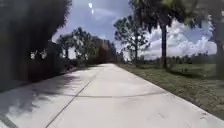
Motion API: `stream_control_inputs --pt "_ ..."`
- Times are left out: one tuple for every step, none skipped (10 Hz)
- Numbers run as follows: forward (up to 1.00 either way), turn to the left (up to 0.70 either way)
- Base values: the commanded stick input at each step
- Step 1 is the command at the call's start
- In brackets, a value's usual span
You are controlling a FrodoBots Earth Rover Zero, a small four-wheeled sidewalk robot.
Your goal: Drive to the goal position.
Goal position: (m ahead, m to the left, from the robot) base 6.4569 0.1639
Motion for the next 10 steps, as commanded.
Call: stream_control_inputs --pt "0.85 0.0" --pt "0.85 0.0" --pt "0.85 0.0" --pt "0.85 0.0" --pt "0.85 0.0" --pt "0.85 0.0" --pt "0.85 0.0" --pt "0.85 0.0" --pt "0.85 0.0" --pt "0.85 0.0"
